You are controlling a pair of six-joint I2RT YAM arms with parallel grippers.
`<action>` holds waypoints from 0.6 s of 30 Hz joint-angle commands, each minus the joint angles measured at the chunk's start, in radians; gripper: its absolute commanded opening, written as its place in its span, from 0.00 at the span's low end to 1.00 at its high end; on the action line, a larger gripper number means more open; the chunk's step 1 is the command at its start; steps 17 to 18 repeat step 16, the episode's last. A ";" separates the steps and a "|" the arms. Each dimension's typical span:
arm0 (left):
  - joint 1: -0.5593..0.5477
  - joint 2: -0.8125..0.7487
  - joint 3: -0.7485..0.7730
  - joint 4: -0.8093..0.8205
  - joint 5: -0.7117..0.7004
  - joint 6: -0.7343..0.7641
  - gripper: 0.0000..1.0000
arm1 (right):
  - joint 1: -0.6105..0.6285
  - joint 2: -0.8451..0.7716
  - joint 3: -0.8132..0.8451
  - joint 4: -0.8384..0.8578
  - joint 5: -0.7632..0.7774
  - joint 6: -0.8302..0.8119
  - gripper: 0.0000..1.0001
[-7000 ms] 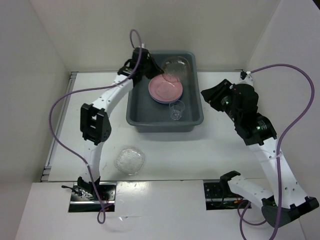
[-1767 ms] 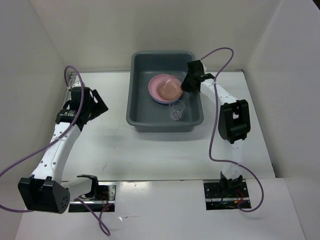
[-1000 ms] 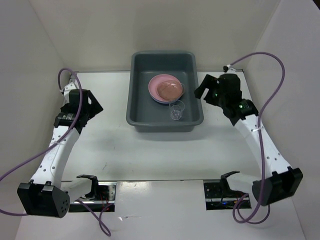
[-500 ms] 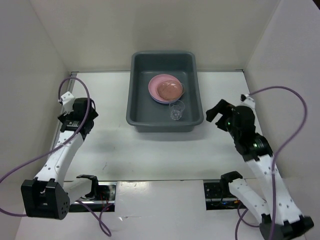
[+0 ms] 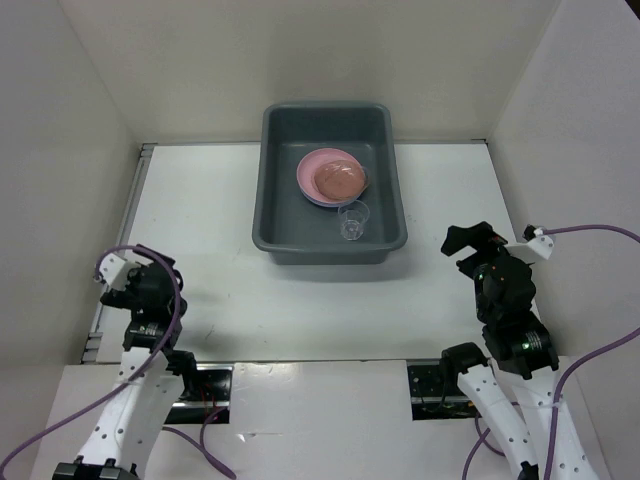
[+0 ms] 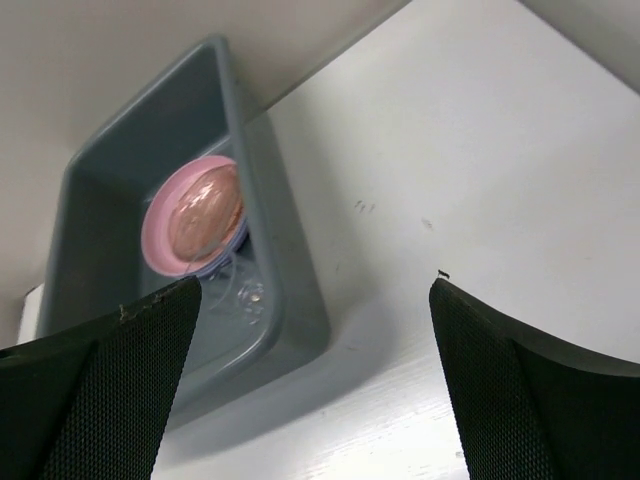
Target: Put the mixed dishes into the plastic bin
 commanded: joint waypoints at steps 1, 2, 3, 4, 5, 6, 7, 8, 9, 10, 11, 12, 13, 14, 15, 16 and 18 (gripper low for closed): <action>0.005 -0.081 -0.099 0.067 -0.014 -0.092 0.99 | -0.003 -0.009 -0.049 0.105 0.138 -0.006 1.00; 0.005 -0.110 -0.157 0.052 -0.002 -0.161 0.99 | -0.003 -0.009 -0.058 0.114 0.182 0.007 1.00; 0.005 -0.188 -0.188 0.001 0.015 -0.192 0.99 | -0.003 0.030 -0.058 0.099 0.207 0.042 1.00; 0.005 -0.240 -0.219 -0.029 0.031 -0.206 0.99 | -0.003 0.057 -0.046 0.079 0.236 0.066 1.00; -0.010 -0.298 -0.251 -0.053 0.031 -0.227 0.99 | -0.003 0.086 -0.033 0.035 0.254 0.082 1.00; -0.021 -0.428 -0.299 -0.053 0.031 -0.179 0.99 | -0.003 0.139 -0.024 0.034 0.264 0.082 1.00; -0.021 -0.492 -0.314 -0.062 0.031 -0.161 0.99 | -0.003 0.164 -0.024 0.021 0.264 0.100 1.00; -0.021 -0.532 -0.314 -0.088 -0.009 -0.161 0.99 | -0.003 0.190 -0.004 0.021 0.264 0.120 1.00; -0.021 -0.470 -0.314 -0.144 -0.049 -0.322 0.99 | -0.003 0.239 -0.004 0.004 0.264 0.143 1.00; -0.021 -0.431 -0.314 -0.158 -0.070 -0.378 0.99 | -0.003 0.259 0.006 -0.005 0.264 0.162 1.00; -0.021 -0.394 -0.314 -0.159 -0.080 -0.417 0.99 | -0.003 0.276 0.007 -0.005 0.264 0.189 1.00; -0.021 -0.341 -0.314 -0.159 -0.080 -0.483 0.99 | -0.003 0.291 0.007 -0.005 0.255 0.200 1.00; -0.021 -0.324 -0.314 -0.159 -0.080 -0.511 0.99 | -0.003 0.320 0.007 0.004 0.244 0.200 1.00; -0.021 -0.313 -0.314 -0.159 -0.080 -0.525 0.99 | -0.003 0.334 0.016 0.004 0.244 0.200 1.00; -0.021 -0.313 -0.305 -0.159 -0.065 -0.525 0.99 | -0.003 0.345 0.016 -0.007 0.265 0.224 1.00; -0.010 -0.313 -0.305 -0.169 -0.045 -0.537 0.99 | -0.003 0.345 0.016 -0.007 0.293 0.225 1.00; -0.010 -0.313 -0.305 -0.169 -0.045 -0.537 0.99 | -0.003 0.345 0.016 -0.007 0.293 0.225 1.00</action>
